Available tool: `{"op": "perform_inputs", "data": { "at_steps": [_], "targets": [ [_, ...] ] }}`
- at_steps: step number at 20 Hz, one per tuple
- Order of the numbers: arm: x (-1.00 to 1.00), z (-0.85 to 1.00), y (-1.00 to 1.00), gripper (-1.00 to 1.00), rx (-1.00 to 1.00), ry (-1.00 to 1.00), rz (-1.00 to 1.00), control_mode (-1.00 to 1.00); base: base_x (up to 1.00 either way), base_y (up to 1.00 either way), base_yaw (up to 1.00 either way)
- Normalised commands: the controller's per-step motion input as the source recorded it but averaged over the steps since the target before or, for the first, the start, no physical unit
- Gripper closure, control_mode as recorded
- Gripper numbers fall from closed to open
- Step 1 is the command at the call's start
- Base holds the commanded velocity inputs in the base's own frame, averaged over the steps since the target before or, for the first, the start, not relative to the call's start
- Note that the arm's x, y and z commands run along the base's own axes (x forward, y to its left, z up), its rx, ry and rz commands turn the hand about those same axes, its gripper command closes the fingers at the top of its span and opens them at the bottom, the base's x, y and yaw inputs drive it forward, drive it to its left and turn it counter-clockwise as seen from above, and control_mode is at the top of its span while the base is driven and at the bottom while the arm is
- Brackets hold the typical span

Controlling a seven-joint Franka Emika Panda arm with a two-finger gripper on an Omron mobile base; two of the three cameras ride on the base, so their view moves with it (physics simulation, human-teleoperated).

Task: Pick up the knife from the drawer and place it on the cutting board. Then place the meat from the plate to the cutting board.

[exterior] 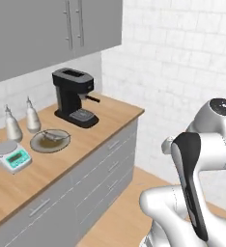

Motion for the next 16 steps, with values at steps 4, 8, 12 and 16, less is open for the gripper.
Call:
{"op": "perform_inputs", "data": {
  "at_steps": [4,8,12,16],
  "targets": [
    [0.0,0.0,0.0,-1.0,0.0,0.0,0.0,1.0,1.0,0.0,0.67],
    [0.0,0.0,0.0,-1.0,0.0,0.0,0.0,1.0,0.5,0.01,0.68],
    [0.0,0.0,0.0,-1.0,0.0,0.0,0.0,1.0,0.05,0.0,0.75],
    [0.0,0.0,0.0,-1.0,0.0,0.0,0.0,1.0,0.04,-0.07,0.75]
  ]
}}
